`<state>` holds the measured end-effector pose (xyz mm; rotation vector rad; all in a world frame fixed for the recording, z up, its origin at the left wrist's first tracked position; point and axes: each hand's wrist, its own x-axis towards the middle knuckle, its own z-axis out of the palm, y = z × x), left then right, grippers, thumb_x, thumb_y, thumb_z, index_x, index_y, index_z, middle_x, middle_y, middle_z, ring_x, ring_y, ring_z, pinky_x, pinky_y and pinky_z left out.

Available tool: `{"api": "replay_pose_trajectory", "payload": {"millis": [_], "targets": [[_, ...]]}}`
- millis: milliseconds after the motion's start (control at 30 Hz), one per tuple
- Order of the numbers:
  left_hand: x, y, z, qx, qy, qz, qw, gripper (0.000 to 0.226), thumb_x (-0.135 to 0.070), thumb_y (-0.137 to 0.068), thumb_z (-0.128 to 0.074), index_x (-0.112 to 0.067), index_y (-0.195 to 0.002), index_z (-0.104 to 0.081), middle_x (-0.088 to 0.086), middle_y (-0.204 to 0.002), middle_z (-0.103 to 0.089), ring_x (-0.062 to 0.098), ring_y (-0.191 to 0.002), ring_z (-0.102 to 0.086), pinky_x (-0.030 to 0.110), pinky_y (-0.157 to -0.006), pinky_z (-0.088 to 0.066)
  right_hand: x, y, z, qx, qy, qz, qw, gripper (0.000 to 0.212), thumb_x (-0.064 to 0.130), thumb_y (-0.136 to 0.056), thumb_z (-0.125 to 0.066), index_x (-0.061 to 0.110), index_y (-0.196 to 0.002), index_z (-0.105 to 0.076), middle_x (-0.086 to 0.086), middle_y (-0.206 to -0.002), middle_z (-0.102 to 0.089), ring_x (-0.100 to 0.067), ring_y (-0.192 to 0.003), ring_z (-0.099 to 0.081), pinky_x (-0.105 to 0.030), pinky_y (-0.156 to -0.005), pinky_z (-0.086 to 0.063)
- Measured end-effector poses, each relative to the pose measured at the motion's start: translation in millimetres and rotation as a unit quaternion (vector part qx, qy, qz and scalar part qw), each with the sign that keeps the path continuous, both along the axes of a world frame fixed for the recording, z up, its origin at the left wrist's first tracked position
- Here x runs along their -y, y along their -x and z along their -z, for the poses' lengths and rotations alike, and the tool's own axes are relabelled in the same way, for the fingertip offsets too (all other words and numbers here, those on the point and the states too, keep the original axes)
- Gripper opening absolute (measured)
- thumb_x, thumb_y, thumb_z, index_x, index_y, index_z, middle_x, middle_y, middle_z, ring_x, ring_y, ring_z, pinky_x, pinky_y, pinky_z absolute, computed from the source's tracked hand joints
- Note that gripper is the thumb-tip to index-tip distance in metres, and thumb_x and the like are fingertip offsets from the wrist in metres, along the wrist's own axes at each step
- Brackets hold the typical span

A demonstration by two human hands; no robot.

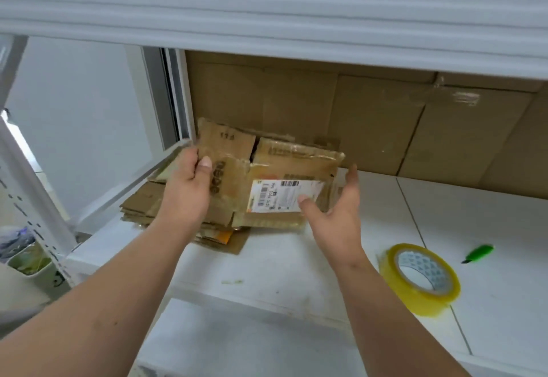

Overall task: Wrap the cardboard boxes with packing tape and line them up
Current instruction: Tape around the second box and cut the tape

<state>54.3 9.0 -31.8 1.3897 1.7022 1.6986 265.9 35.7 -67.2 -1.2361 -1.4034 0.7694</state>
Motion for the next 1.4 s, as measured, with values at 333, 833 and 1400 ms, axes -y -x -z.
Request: {"api": "replay_pose_trajectory", "payload": {"millis": [333,833,1400], "targets": [[42,-101,53,0.070,0.097,0.035,0.992,0.047,-0.023,-0.107,-0.039,-0.046,-0.147,-0.035,-0.004,-0.148,-0.045,0.019,-0.134,-0.043,0.038,-0.111,-0.035,54,-108,18,0.069,0.032,-0.059,0.995,0.078,0.015,-0.095,-0.060,0.050,-0.148,-0.014,0.017,-0.124,-0.063,-0.002,-0.103,-0.064,-0.037,-0.091,-0.057],[59,-162,21,0.063,0.129,0.131,0.981,0.050,-0.068,-0.086,-0.041,-0.043,-0.129,-0.049,-0.012,-0.138,-0.048,0.012,-0.126,-0.047,0.031,-0.103,-0.034,57,-146,29,0.107,0.013,-0.105,0.989,0.062,0.030,-0.094,-0.062,0.047,-0.144,-0.030,0.018,-0.136,-0.044,-0.005,-0.121,-0.052,-0.042,-0.098,-0.054],[45,-102,30,0.090,0.186,0.186,0.961,0.050,-0.059,-0.071,-0.064,-0.034,-0.113,-0.071,-0.006,-0.123,-0.067,0.020,-0.120,-0.059,0.049,-0.111,-0.039,48,-117,19,0.104,0.003,-0.060,0.993,0.021,0.044,-0.092,-0.061,0.027,-0.104,-0.062,0.012,-0.117,-0.044,-0.004,-0.110,-0.049,-0.035,-0.100,-0.047]]}}
